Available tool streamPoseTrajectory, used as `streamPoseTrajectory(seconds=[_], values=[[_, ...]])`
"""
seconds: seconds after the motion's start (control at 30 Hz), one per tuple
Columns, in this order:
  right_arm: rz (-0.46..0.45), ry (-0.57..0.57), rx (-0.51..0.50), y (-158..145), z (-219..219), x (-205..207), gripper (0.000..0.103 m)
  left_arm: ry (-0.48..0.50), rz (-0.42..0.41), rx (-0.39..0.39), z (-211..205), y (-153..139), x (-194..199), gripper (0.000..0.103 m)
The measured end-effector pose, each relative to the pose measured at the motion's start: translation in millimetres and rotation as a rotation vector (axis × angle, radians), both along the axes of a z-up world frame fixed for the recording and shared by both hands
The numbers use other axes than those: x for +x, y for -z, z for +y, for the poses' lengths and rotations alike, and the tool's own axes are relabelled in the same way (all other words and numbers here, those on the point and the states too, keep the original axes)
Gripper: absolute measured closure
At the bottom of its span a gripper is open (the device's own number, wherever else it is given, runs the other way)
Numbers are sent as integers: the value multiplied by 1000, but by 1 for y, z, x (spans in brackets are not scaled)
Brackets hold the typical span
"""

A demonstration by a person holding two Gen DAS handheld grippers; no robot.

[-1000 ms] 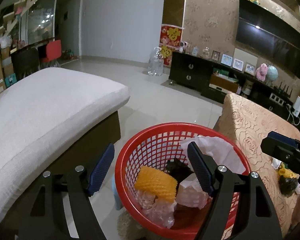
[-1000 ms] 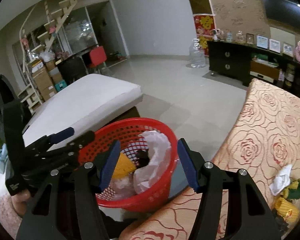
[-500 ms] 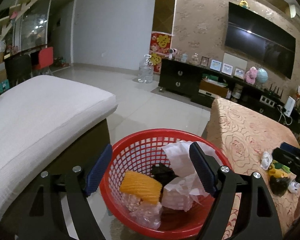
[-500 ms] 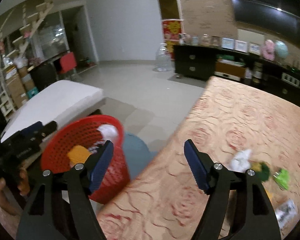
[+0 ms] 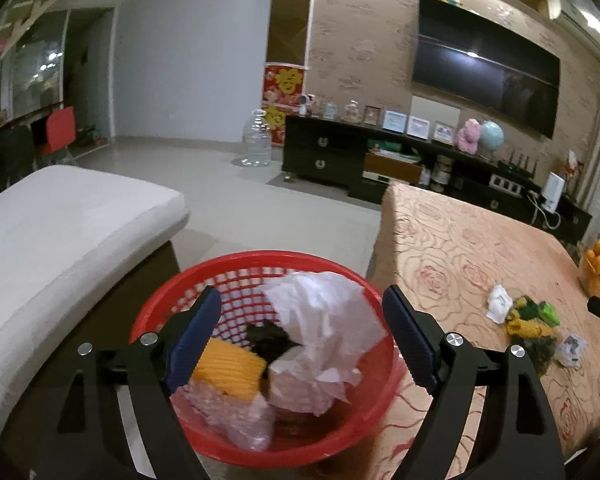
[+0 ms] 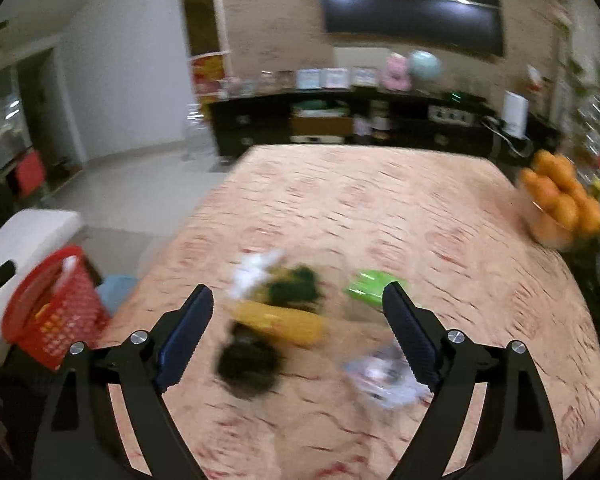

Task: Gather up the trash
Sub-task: 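Move both tools back over the remaining trash on the table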

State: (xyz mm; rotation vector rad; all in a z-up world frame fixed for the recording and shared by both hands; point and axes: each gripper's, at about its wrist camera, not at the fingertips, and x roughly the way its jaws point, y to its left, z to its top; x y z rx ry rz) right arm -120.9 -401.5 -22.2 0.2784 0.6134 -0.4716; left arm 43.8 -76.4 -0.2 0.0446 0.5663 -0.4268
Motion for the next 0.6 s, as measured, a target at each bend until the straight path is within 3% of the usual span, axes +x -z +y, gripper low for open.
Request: streamPoseTrajectory(seconds=[0.27, 0.6], values=[[14, 140, 71, 18, -37, -38, 19, 144, 15, 51, -57, 13, -25, 22], [31, 183, 124, 28, -54, -44, 19, 335, 79, 103, -130, 36, -57, 22]])
